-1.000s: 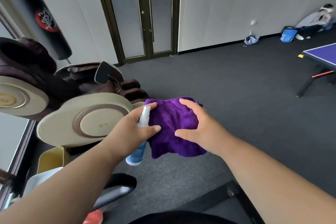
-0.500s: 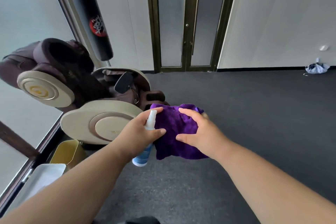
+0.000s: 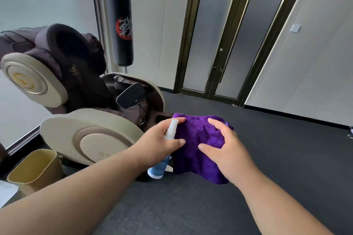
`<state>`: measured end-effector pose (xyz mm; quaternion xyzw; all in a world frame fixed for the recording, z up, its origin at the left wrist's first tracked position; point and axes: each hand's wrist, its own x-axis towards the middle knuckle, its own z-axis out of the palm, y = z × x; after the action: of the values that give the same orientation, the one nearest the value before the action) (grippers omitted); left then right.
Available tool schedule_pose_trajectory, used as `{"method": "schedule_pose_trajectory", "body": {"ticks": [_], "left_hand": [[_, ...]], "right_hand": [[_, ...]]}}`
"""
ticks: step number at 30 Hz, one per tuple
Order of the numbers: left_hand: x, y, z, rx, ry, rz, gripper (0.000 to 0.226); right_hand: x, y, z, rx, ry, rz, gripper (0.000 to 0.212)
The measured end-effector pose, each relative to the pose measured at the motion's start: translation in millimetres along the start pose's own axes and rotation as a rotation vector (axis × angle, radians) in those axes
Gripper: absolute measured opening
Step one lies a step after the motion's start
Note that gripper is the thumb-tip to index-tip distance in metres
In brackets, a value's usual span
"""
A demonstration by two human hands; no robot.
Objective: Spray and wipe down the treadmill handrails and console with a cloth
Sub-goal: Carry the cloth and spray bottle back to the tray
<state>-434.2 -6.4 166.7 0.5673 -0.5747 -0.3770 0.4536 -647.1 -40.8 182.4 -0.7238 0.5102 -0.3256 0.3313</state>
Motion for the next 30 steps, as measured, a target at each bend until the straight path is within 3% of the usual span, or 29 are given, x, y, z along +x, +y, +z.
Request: {"method": "schedule_pose_trajectory", "body": {"ticks": [3, 6, 16, 23, 30], "left_hand": [[51.9, -64.0, -5.0, 0.019, 0.03, 0.031, 0.055], [72.7, -107.2, -26.7, 0.072, 0.097, -0.06, 0.055], [115.3, -187.9, -98.3, -0.05, 0.476, -0.387, 0.05], [137.1, -242.2, -151.2, -0.054, 0.824, -0.635, 0.05], [120.6, -261.6, -191.8, -0.107, 1.14, -0.764, 0.048]], "right_hand": [[62.4, 51.1, 49.2, 0.034, -0.009, -0.039, 0.065], [107.3, 72.1, 94.1, 0.065, -0.139, 0.007, 0.066], [252.0, 60.3, 217.7, 0.085, -0.541, -0.074, 0.059], [350.1, 48.6, 344.3, 0.101, -0.944, -0.203, 0.058], [375.2, 0.0, 447.2, 0.087, -1.269, -0.324, 0.06]]}}
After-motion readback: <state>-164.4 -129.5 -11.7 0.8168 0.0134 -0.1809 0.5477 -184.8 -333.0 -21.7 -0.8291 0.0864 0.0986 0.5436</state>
